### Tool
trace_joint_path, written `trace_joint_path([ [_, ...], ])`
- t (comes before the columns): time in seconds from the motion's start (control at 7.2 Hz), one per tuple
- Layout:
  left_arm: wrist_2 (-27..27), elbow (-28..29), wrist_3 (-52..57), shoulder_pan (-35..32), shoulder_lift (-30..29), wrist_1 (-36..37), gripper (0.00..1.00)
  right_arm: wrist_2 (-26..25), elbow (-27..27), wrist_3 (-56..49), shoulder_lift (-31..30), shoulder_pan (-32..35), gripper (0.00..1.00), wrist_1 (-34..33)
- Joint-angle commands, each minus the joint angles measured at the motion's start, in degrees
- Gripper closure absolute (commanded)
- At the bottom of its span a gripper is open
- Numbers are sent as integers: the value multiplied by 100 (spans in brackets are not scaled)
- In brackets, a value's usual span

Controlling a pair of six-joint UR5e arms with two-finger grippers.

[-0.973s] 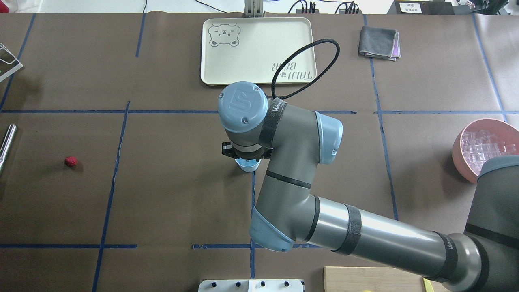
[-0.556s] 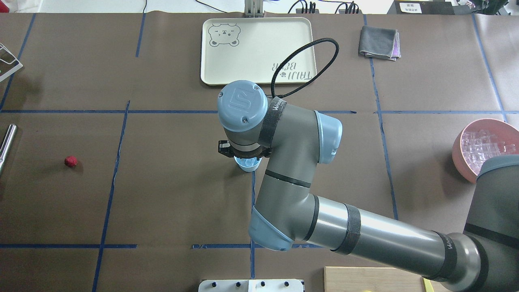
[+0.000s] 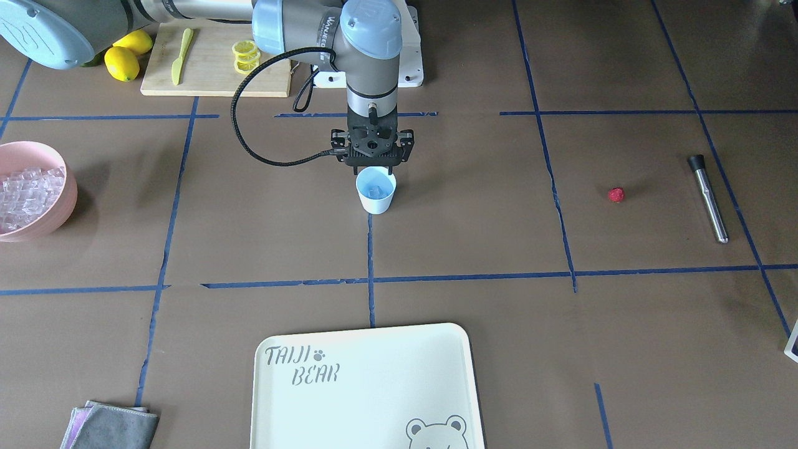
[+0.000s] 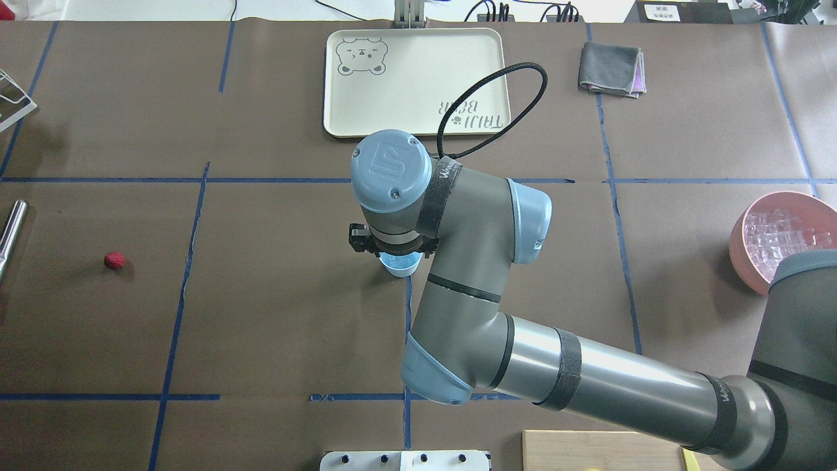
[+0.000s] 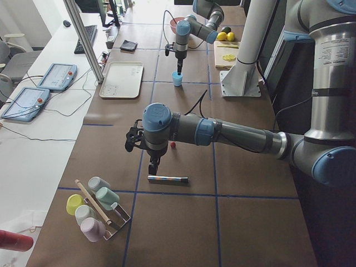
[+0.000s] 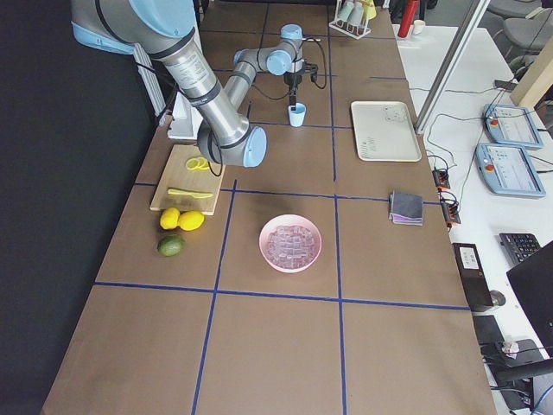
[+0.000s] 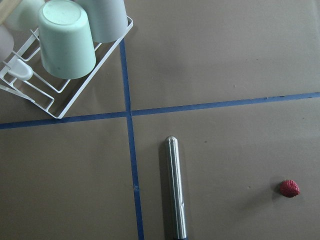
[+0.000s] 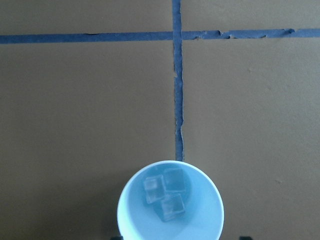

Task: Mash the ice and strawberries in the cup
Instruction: 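Lower into the cup and release the ice cube from the right gripper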

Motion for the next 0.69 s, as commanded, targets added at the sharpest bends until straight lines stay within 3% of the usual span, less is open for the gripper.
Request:
trace_joint_path([
  [0.0,50,-17,17,0,-42,-9,0,-93,25,96,109,9,0,3],
  [0.42,16,-358,-9,201,-42,-79,0,-260,77,88,181,140,0,-40],
  [0.56,-10,-630,-705,481,-33,-140,0,-235,121,79,181,254,0,-58],
])
